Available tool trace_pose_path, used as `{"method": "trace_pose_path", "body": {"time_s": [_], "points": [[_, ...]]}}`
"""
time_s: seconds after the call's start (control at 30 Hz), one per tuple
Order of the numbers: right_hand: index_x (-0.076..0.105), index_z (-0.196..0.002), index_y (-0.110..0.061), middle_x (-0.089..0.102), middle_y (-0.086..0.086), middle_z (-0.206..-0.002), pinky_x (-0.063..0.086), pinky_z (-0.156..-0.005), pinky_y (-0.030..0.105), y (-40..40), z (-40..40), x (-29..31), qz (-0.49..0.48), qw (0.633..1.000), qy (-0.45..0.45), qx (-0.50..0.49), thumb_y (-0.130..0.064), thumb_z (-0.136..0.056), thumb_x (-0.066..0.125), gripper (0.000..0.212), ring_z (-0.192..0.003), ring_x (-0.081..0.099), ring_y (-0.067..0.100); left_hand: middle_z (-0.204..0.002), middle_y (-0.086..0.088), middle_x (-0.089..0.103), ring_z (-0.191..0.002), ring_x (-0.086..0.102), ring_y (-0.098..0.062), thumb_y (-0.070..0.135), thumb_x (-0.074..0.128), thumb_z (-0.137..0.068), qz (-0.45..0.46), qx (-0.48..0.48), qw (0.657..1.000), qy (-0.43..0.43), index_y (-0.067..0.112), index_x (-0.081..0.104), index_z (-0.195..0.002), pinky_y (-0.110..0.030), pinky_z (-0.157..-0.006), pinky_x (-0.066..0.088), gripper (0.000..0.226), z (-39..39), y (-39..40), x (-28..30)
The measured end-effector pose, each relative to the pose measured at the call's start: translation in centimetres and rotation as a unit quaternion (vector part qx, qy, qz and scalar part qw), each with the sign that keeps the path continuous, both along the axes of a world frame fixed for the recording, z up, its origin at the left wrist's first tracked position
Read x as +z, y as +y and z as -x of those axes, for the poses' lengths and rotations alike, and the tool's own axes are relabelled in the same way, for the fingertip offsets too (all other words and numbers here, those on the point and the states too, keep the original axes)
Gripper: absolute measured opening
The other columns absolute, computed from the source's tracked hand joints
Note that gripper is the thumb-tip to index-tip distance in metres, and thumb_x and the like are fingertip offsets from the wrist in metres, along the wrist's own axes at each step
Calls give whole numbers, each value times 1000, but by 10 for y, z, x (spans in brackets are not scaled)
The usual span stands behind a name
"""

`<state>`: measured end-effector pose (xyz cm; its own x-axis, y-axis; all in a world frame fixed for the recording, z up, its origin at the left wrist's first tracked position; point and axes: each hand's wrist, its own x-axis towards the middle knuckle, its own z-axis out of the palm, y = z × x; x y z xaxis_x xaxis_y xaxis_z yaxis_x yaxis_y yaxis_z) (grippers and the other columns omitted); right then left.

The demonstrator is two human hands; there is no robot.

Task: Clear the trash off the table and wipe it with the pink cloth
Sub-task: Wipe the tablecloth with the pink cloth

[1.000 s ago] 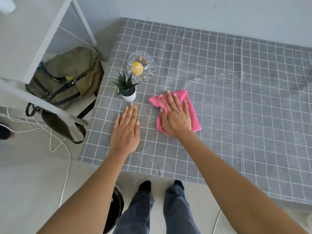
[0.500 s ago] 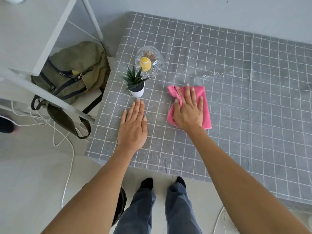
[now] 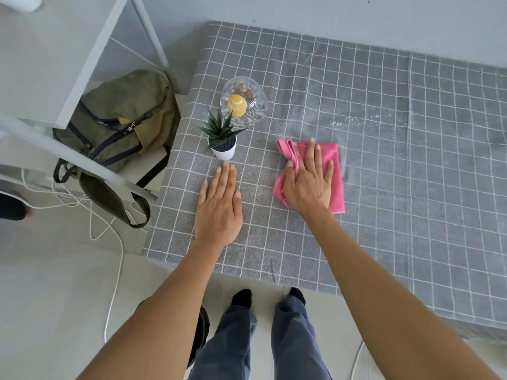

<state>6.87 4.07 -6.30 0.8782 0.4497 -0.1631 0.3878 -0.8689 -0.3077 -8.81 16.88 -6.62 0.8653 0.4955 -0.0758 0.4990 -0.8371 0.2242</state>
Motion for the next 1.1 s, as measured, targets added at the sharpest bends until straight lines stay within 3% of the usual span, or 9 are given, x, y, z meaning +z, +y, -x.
{"method": "trace_pose_path", "body": {"time_s": [0.23,0.37,0.5,0.67,0.93,1.03,1.1], "points": [[-10,-148,-41,-12,-7,-161,-13,-117,43,-1,25,2,-7,994,-7,105,-48,-99,4,52,-147,-13,12,-160,3,-7,-148,-8,-11,33,3,-98,1,0,1000,7,17,-5,-152,-36,-121,-4,57,-1,-1,4],[-27,-135,-46,-9,-5,-161,-12,-119,43,-15,2,4,-13,1000,12,11,-46,-100,9,50,-147,-12,12,-160,3,-8,-147,-9,-10,34,1,-97,2,-2,1000,7,17,-5,-152,-36,-121,-4,58,-1,-1,4],[-4,-151,-40,-12,-6,-161,-13,-118,46,-4,22,3,-3,999,14,29,-47,-99,9,54,-147,-15,14,-160,3,-8,-147,-9,-10,33,3,-98,-2,1,1000,9,18,-6,-152,-36,-121,-4,57,0,-1,5],[-5,-150,-39,-12,-8,-160,-9,-119,45,-12,27,4,0,995,-8,100,-47,-99,5,53,-147,-14,11,-160,3,-8,-147,-9,-10,33,3,-98,1,1,1000,11,18,-6,-152,-36,-121,-3,57,-1,-2,6],[-5,-152,-38,-13,-2,-161,-15,-116,46,-8,10,4,11,1000,15,-2,-45,-100,10,54,-147,-14,16,-161,3,-6,-148,-7,-11,32,7,-100,5,3,1000,1,17,-3,-153,-37,-121,-2,56,0,-1,5],[-14,-149,-39,-22,-3,-157,-14,-117,48,6,43,5,13,997,7,76,-50,-98,0,55,-145,-22,17,-160,2,-6,-148,-7,-11,33,5,-98,4,4,1000,4,17,-3,-152,-37,-121,-2,57,-1,-1,4],[-12,-150,-38,-18,-4,-159,-13,-117,47,12,66,3,6,990,-7,138,-51,-98,-1,55,-145,-21,16,-160,1,-6,-148,-7,-13,33,3,-97,-3,0,1000,8,16,-1,-153,-37,-121,-2,58,-1,-1,4]]}}
